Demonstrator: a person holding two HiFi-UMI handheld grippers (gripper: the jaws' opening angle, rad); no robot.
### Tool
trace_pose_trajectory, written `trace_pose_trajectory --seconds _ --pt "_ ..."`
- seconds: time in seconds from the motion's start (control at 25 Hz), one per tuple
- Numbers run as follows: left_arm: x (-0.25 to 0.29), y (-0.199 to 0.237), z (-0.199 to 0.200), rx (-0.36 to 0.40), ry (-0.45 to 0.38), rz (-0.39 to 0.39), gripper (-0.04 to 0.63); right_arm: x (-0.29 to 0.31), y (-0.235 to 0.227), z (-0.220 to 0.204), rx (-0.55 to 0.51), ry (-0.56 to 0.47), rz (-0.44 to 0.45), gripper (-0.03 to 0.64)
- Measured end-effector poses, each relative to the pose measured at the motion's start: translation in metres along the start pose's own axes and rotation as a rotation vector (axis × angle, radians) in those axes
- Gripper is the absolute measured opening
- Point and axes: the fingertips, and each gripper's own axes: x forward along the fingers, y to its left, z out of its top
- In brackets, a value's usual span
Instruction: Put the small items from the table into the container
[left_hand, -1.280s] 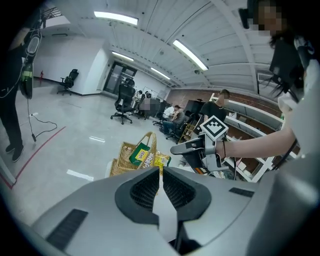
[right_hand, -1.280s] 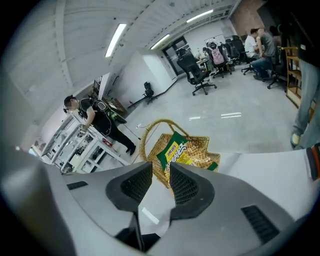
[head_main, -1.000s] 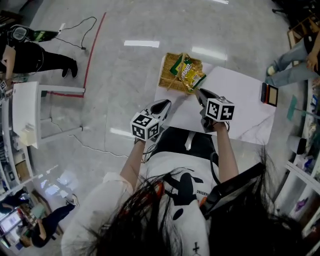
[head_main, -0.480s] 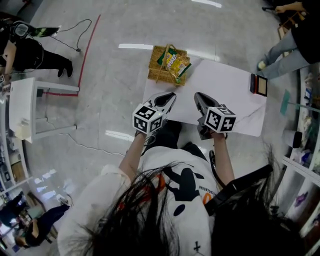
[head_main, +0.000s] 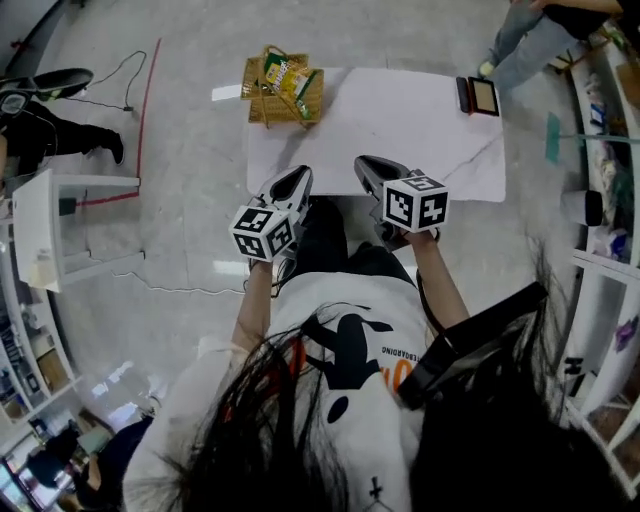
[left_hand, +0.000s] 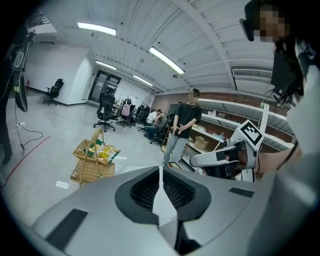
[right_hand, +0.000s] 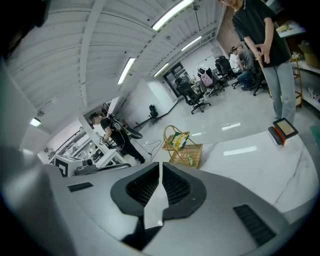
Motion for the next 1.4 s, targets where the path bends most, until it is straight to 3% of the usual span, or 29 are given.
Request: trace_pose_trajectory --seconds 0.4,0.68,1.08,1.4 --pt "-0.025 -0.059 -0.029 0.058 -0.008 -0.027 0.015 -0.049 0.017 -0.057 -0.048 0.005 0.009 0.032" --pt "-0.042 -0.08 -0.037 0.078 -0.025 -0.035 0.015 -0.058 0.031 -0.073 -0.047 0.001 0.032 0.032" --pt "-0.061 -0.075 -0.036 0.08 -0.057 -0.014 0.015 -0.048 0.055 -0.074 -0.106 0.015 0.07 0.032" --pt "-0.051 -0.074 -0.033 0.094 -0.043 -0.023 0.015 -0.047 0.047 -0.066 -0.122 0.001 0.05 0.032"
